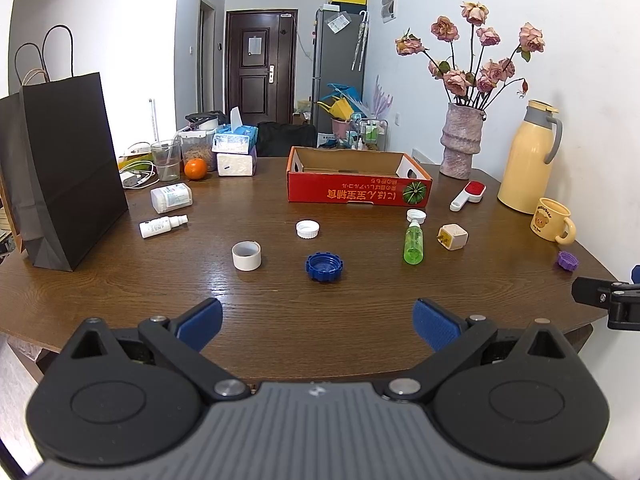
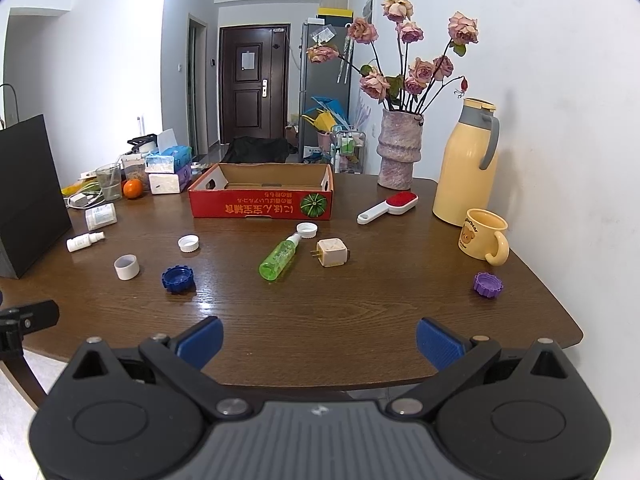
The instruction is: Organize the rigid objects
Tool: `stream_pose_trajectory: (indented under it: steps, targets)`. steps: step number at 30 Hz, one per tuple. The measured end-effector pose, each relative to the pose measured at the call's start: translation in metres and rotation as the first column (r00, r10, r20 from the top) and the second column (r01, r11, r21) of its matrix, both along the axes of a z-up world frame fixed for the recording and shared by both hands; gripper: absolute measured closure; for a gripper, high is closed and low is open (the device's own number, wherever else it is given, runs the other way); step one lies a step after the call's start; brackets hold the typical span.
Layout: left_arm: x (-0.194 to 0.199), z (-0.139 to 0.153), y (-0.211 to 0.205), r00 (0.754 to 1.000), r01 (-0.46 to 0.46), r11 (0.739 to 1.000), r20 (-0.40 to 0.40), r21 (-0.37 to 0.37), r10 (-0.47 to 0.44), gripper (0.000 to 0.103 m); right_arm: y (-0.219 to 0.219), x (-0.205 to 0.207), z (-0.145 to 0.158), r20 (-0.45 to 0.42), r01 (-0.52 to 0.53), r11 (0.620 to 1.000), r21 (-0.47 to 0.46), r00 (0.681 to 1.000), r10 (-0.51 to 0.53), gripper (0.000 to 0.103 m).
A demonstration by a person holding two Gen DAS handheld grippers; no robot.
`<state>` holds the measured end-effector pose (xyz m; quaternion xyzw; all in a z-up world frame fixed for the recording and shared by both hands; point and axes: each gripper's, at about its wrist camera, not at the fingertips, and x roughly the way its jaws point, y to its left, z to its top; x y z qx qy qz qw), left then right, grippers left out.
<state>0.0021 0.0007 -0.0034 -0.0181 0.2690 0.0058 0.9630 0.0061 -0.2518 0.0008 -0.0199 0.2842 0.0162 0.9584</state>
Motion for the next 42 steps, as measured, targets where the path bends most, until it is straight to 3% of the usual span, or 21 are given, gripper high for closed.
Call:
stream_pose_trajectory:
  steps: [42]
  targets:
    - [-0.0010,0.0008,-0.0016,1.000,-0.003,1.000,0.003,-0.001,0.003,0.000,0.0002,-0.0006,0.0029,0.012,0.002,1.000,-0.003,1.000,-0.002,0.000]
